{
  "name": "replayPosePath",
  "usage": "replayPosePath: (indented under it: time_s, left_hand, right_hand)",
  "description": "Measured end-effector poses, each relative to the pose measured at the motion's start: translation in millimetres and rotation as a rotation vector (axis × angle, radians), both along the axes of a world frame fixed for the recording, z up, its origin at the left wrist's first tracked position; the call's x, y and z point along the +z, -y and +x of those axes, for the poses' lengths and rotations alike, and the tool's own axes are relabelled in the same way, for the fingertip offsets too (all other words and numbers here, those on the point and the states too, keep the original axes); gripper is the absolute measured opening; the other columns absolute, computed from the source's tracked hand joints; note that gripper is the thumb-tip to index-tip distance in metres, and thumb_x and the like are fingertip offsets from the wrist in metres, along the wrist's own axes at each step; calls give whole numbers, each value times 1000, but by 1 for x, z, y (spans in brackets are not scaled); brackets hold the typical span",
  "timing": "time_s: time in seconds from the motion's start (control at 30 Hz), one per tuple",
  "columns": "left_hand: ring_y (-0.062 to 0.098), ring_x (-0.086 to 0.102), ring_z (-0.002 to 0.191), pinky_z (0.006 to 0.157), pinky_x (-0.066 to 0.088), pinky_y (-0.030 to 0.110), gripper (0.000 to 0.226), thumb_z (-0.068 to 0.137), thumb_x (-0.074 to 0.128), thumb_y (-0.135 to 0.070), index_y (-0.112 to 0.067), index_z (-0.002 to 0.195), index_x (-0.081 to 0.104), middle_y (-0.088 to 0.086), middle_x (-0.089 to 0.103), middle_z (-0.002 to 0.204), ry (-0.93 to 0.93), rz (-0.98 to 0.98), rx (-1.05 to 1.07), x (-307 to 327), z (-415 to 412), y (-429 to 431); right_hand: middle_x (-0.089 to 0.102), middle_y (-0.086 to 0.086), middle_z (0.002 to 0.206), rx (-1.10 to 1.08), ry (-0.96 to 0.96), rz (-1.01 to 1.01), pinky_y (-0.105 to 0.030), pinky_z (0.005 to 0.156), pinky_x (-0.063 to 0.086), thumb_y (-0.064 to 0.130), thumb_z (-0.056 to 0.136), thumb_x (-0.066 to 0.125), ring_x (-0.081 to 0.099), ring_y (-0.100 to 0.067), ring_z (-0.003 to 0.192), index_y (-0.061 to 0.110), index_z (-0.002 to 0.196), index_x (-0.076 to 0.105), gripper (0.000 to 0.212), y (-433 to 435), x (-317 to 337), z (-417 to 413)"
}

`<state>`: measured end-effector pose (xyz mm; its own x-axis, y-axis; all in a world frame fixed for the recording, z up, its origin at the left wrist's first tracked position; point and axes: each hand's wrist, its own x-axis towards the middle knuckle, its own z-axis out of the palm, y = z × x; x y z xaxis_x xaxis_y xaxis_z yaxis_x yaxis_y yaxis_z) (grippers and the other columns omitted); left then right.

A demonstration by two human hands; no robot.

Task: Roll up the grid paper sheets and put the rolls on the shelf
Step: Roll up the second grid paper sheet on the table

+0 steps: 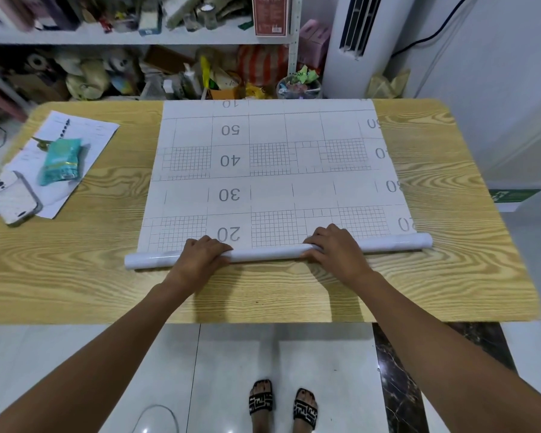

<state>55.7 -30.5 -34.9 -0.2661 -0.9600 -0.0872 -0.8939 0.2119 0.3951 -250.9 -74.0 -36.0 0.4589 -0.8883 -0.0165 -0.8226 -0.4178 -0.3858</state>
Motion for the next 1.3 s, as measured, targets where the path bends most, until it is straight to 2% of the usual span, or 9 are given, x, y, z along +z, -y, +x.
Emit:
replayPosePath:
  time_s: [0.17,0.3,0.47,0.6,0.7,0.8,1.0,1.17,1.3]
  left_hand:
    - [20,55,85,76,22,31,32,87,45,-31,-11,101,66,4,57,92,-54,-45,14,0,-1,2]
    - [23,55,89,74,16,27,18,92,52,-18,-12,101,65,3,60,90,-35,-55,27,1,-3,4]
    - [23,51,100,87,21,31,30,94,45,-12,-16,123,49,4,59,102,-34,21,107,5,-8,2]
    - [18,46,99,87,25,33,55,74,73,-30,-16,122,48,2,52,112,-138,83,136,0,-8,-3]
    - [15,43,93,86,30,32,64,60,84,-29,-16,115,54,0,39,111,-195,72,147,1,-5,-2]
    - [22,47,90,79,39,34,50,63,82,-16,-12,107,60,4,45,103,-149,42,114,1,-4,1]
    - [32,53,88,75,32,35,33,68,77,-18,-12,99,67,7,64,92,-62,-66,109,-5,0,1]
    - [26,45,96,81,30,34,36,81,65,-18,-13,116,58,6,61,96,-110,-61,169,-4,3,-5]
    - [30,45,96,81,34,36,37,80,44,-28,-10,107,61,10,61,97,-181,-15,203,0,2,-12]
  right_hand:
    - [59,1,111,-9,-21,53,-36,85,37,46,75,71,49,-22,102,20,123,55,57,-7,5,1]
    - [60,2,104,-35,29,32,-32,76,38,41,75,73,51,-21,94,18,108,62,41,-8,2,0]
    - [60,3,99,-43,60,50,-33,69,43,40,80,69,53,-20,86,17,104,68,34,-6,5,0]
    - [57,2,104,-28,40,58,-36,78,43,38,83,65,48,-22,92,17,105,69,30,-6,5,0]
    - [57,1,106,-30,4,50,-35,83,39,38,85,63,46,-23,95,17,107,69,31,-5,4,1]
    - [58,0,102,-15,-43,53,-34,82,37,39,88,59,47,-22,94,16,107,68,31,-3,6,2]
    - [63,-2,106,-22,-16,87,-34,83,37,34,92,55,51,-23,96,18,116,63,30,-6,11,5]
    - [65,-2,103,-57,32,64,-36,83,37,33,91,57,52,-23,97,18,109,61,24,-13,14,10]
    - [63,-1,101,-56,1,12,-36,80,41,39,87,58,51,-24,96,17,104,65,29,-20,11,10]
